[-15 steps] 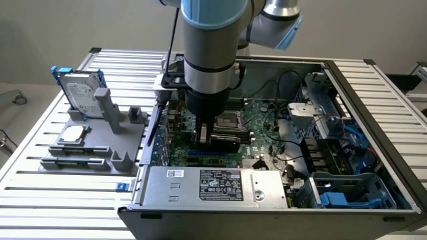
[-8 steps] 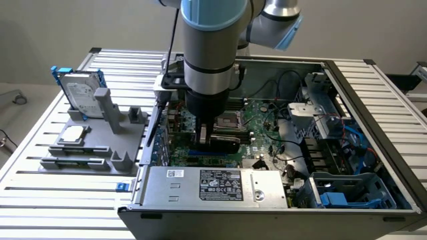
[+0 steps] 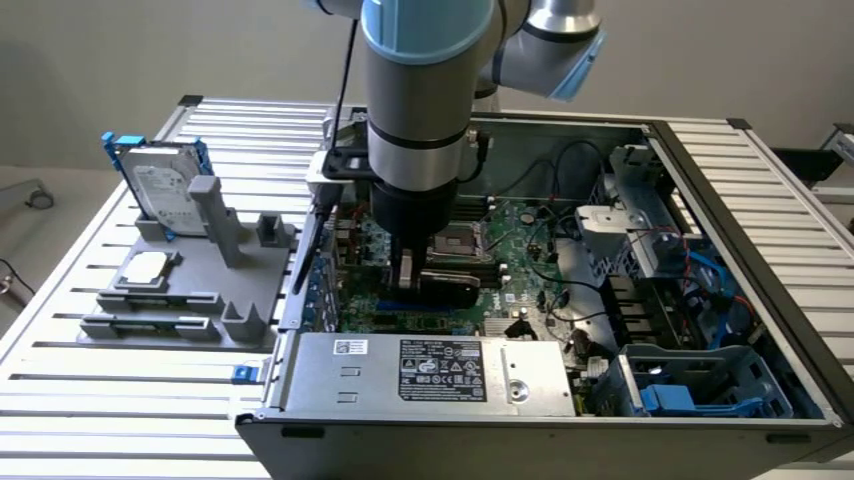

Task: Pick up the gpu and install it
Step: 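Insert the gpu into the slot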

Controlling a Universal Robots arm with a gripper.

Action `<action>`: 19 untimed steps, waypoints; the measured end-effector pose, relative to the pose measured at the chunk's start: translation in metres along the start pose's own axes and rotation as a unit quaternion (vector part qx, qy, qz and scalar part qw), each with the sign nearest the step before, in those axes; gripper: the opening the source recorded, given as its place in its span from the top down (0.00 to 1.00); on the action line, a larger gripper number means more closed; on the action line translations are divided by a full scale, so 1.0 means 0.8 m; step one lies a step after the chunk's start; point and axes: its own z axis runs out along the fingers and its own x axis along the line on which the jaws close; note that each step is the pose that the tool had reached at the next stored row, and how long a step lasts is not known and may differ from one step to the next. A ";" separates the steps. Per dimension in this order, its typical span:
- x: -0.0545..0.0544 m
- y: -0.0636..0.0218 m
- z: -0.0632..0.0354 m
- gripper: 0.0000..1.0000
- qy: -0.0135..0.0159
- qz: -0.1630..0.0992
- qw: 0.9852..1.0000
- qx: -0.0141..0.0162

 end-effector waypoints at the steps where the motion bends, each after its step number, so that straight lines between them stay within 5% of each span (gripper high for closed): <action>1: 0.000 0.000 0.000 0.71 0.000 0.000 1.000 0.000; 19: 0.000 0.002 0.001 0.71 0.000 0.000 1.000 0.000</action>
